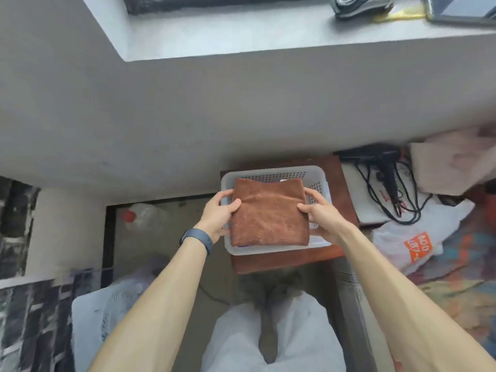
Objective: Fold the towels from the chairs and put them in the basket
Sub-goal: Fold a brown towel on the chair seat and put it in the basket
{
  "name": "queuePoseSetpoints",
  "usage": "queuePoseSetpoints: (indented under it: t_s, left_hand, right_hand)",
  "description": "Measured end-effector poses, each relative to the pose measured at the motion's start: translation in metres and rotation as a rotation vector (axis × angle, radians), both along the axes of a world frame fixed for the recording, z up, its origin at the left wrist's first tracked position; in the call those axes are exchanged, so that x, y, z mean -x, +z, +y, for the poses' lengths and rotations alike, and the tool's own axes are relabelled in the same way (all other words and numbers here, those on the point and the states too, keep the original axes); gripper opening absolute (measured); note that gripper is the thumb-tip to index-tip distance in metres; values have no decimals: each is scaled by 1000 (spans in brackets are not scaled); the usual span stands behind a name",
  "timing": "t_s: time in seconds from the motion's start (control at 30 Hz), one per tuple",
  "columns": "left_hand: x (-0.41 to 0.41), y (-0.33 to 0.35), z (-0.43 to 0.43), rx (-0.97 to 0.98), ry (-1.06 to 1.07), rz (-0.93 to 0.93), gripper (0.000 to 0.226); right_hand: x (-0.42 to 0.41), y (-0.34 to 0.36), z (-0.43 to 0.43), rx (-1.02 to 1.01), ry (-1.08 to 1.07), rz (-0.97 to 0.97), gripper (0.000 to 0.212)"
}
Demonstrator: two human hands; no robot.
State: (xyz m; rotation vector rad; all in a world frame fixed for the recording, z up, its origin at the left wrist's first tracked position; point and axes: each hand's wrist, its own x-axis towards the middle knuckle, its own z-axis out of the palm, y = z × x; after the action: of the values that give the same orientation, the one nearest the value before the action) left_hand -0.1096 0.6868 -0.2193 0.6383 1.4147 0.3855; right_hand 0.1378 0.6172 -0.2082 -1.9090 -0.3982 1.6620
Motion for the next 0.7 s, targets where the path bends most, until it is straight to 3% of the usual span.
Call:
queuePoseSetpoints:
  t_s: [0.2, 0.37, 0.43, 0.5, 0.57, 0.63, 0.7]
  left_hand:
    - [-10, -33, 17, -7, -206, 223, 29]
    - [-22, -35, 15, -162, -447, 535, 43]
    - [-28, -26, 6, -379, -602, 873, 48]
    - [-35, -24, -6, -742, -736, 1046, 51]
    - [-41, -31, -18, -983, -849, 981, 52]
    - [-43, -46, -23, -987, -931, 920, 59]
    - [-43, -61, -23, -904, -996, 934, 65]
  right_hand:
    - [-1, -34, 24, 109, 62, -64, 42]
    - [0, -52, 23, 84, 91, -219, 46]
    - [7, -53, 16, 12, 78, -404, 48]
    - [20, -47, 6, -143, 91, -706, 48]
    - [38, -46, -2, -356, 264, -960, 47]
    - [50, -56, -5, -428, 529, -1046, 53]
    - [48, -73, -1, -345, 706, -1051, 59]
